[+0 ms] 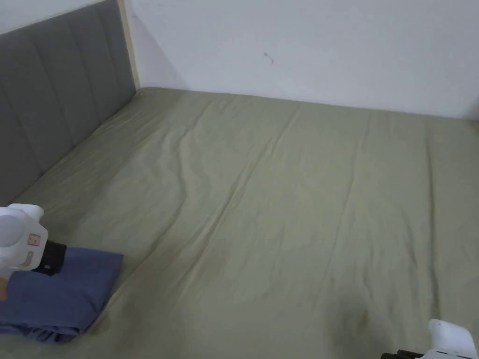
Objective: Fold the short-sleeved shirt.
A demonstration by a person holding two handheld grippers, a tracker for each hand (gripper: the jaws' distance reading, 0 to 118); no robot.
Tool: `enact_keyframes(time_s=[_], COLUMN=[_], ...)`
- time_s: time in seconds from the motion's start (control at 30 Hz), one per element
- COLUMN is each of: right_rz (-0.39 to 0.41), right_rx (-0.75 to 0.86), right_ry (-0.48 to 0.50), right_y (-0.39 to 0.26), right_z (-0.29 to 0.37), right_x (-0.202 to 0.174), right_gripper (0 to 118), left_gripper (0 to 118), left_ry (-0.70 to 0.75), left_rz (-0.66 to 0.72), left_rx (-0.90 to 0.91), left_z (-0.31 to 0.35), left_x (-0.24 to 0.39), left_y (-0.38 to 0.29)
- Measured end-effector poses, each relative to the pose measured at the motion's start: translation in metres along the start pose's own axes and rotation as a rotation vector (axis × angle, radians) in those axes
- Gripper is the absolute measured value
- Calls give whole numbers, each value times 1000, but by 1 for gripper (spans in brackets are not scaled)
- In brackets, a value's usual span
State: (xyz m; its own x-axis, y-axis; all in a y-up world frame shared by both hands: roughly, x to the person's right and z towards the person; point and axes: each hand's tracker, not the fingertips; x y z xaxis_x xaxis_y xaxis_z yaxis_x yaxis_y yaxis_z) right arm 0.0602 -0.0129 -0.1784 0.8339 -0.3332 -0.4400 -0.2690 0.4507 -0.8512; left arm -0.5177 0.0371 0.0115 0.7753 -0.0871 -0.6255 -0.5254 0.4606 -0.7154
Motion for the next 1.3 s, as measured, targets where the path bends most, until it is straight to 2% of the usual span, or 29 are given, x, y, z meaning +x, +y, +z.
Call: enact_keyframes(time_s=[0.1,0.17,0.23,0.47,0.57,0.7,0.77,0.9,1.07,1.13,1.27,1.3], right_rz=[-12,-26,-30,24,101,154,163,133,193,217,261,261], right_rx=[3,10,15,90,211,392,503,727,882,928,984,981], right_ry=[5,15,16,-40,-121,-181,-227,-299,-410,-396,-445,-438], right_y=[-3,-6,-7,-4,5,27,34,41,34,27,21,20], right_z=[1,3,7,42,59,102,124,162,203,212,214,214], right_x=[5,11,14,20,16,-5,-18,-39,-68,-75,-85,-85], right_gripper=[0,0,0,0,0,0,0,0,0,0,12,29], left_gripper=[0,0,0,0,0,0,0,0,0,1,13,29], left_ry=[-80,-135,-133,-200,-203,-203,-190,-145,-144,-134,-84,-94], left_rz=[16,-23,-36,-147,-169,-156,-158,-157,-118,-118,-151,-155], left_rx=[53,56,69,237,375,549,651,812,945,995,1074,1075], left_z=[19,32,45,111,140,185,214,245,264,274,284,285], left_x=[33,63,97,198,222,247,263,282,288,289,294,296], left_y=[-12,-22,-34,-61,-59,-60,-71,-90,-105,-110,-115,-115])
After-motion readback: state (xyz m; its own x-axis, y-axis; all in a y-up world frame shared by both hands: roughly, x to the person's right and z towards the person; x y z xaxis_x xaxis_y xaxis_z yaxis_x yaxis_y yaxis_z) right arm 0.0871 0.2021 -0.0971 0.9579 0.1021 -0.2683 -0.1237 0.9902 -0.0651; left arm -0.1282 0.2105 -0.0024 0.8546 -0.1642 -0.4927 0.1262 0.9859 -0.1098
